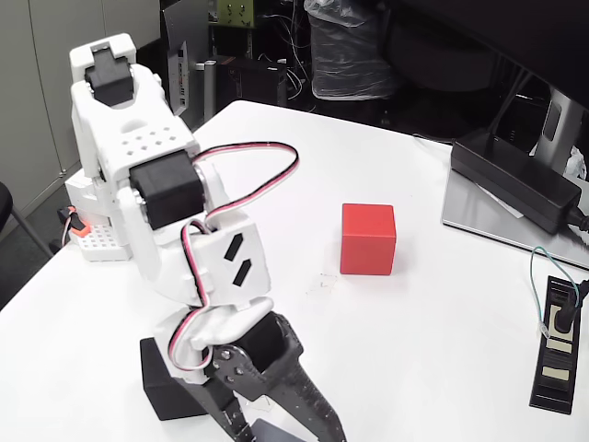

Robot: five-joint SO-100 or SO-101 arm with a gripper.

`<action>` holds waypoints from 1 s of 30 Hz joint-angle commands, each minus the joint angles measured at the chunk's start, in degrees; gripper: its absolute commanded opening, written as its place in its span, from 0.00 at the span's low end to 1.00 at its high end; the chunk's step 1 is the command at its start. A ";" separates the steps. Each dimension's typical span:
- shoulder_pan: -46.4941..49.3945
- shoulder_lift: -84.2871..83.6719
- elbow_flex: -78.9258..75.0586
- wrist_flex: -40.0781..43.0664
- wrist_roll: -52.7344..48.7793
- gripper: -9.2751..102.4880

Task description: Stack the three blocks in an ordered color.

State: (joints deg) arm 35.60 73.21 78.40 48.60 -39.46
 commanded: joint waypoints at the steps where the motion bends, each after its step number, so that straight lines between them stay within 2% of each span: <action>1: -0.09 0.09 -2.64 5.01 -0.09 0.38; 6: 0.35 0.35 -5.36 14.85 -0.26 0.38; 12: 0.35 2.81 -9.32 20.83 -0.26 0.38; 22: 0.62 6.94 -8.53 22.15 -3.87 0.38; 30: 7.91 6.15 -5.80 22.59 -5.36 0.38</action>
State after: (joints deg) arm 42.36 77.08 72.42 71.54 -43.95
